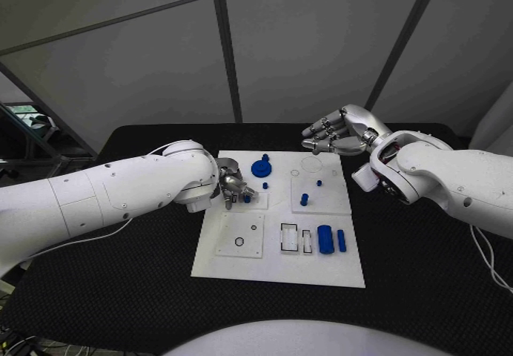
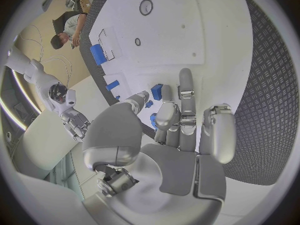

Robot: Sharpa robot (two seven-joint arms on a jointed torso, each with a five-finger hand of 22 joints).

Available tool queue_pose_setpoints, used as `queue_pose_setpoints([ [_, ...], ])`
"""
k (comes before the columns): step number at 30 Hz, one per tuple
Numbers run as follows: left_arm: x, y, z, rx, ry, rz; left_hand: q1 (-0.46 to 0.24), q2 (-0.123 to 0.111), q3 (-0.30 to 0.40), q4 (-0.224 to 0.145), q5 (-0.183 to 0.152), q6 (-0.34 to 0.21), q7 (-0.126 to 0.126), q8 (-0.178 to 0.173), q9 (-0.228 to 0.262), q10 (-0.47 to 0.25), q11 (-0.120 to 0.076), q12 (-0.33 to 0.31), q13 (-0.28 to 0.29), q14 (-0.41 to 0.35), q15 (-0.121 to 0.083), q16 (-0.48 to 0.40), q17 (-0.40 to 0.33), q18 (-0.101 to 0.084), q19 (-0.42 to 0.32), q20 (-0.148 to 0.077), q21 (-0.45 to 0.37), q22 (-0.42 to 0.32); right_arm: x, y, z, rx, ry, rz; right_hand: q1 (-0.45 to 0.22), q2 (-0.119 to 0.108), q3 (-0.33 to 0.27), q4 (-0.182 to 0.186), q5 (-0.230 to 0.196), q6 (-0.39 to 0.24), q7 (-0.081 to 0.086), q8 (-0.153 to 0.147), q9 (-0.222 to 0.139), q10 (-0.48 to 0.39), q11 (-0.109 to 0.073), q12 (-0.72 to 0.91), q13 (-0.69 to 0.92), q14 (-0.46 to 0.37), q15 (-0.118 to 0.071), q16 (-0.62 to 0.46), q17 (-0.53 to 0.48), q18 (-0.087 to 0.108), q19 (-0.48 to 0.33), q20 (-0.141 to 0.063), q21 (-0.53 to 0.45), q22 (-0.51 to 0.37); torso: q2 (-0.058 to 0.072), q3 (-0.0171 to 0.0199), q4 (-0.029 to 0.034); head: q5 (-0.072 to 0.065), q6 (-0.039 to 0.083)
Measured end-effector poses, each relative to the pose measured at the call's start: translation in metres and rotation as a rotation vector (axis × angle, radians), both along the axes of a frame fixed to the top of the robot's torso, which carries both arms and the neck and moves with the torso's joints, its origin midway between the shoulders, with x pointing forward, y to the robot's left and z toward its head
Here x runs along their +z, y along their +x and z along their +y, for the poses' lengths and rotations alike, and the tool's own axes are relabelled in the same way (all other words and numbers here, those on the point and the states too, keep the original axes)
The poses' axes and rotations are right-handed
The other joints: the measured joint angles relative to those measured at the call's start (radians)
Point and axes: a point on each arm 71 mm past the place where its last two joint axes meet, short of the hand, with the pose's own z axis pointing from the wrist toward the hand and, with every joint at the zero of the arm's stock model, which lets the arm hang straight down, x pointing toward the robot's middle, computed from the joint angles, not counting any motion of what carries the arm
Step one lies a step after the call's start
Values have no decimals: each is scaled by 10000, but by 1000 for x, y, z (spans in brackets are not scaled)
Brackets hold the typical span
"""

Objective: Assemble the parts on the task board

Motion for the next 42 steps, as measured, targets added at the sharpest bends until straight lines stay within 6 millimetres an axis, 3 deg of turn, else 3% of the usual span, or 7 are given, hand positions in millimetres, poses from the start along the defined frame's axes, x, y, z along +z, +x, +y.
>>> queue_pose_setpoints([
  [16, 26, 4, 11, 291, -577, -391, 578, -95, -1301, 249, 0, -882, 485, -835, -627, -1004, 352, -1130, -1461, 29, 189, -71, 19, 0, -85, 76, -497, -63, -1, 2, -3, -57, -35, 14, -72, 74, -214, -149, 0, -53, 53, 0, 0, -394, 179, 0, -377, -795, 242, -605, -347, 0, -359, 284, -695, -352, -9, -6, 0, 8, 70],
  [19, 37, 6, 16, 440, -853, -506, 1185, 26, -1573, 187, 0, -1257, 695, -1145, -967, -2614, 590, -2678, -3198, -527, 422, -260, -40, 13, -1325, 260, -2283, -2135, -1, 3, -4, -70, -41, 12, -72, 74, -226, -161, 0, -52, 53, 0, 0, -394, 179, -39, -440, -842, 266, -612, -411, 0, -359, 284, -697, -388, -9, -6, 0, 8, 87],
  [21, 46, 7, 22, 537, -1013, -539, 1631, 156, -1625, 134, 0, -1592, 884, -1421, -1271, -3871, 822, -3781, -4132, -1171, 620, -260, -96, 985, -3007, 456, -4655, -4780, -2, 4, -5, -82, -46, 9, -69, 77, -226, -161, 0, -53, 53, 0, 0, -394, 180, -38, -452, -843, 266, -612, -419, 0, -359, 284, -736, -388, -9, -6, 0, 7, 104],
  [24, 58, 10, 31, 659, -1237, -502, 2360, 362, -1574, 33, 0, -2171, 1134, -1998, -1936, -5179, 1140, -5488, -5427, -2034, 929, -260, -283, 1096, -4525, 790, -7103, -6893, -2, 5, -6, -96, -51, 4, -17, 129, -226, -161, 0, -52, 53, 0, 0, -394, 180, -39, -481, -868, 292, -612, -446, 1, -359, 284, -736, -404, -7, -7, 0, 9, 129],
  [33, 77, 22, 60, 1253, -1925, 14, 3904, 661, -826, -97, 0, -1195, 1118, -3042, -4189, -3335, 1120, -9161, -9194, -1872, 1019, -209, -1106, 1096, -4328, 962, -10836, -9947, -3, 7, -9, -161, -69, 1, -17, 129, -253, -188, 0, -52, 52, 0, 0, -429, 215, -39, -545, -936, 288, -612, -522, 0, -359, 284, -817, -435, -9, -12, 0, 27, 197],
  [40, 73, 37, 67, 1685, -2243, 159, 3518, 555, -1116, 353, 35, -473, 984, -2234, -4165, -1770, 929, -7762, -8631, -2872, 978, -298, -1508, 1097, -2435, 804, -9667, -9411, -3, 8, -8, -159, -61, 11, -17, 129, -252, -188, 0, -52, 53, 0, 0, -428, 215, -39, -562, -949, 302, -612, -538, 0, -358, 284, -818, -447, 1, -12, 0, 103, 244],
  [42, 69, 40, 67, 1746, -2228, 155, 3320, 535, -1369, 605, 50, -343, 829, -1403, -3775, -1653, 735, -6267, -7671, -2350, 790, 46, -1410, 1092, -1605, 619, -7593, -7444, -3, 8, -7, -152, -59, 15, -17, 128, -252, -188, 0, -52, 52, 0, 0, -428, 215, -38, -572, -949, 302, -612, -550, 1, -358, 284, -818, -448, 9, -13, 0, 108, 256],
])
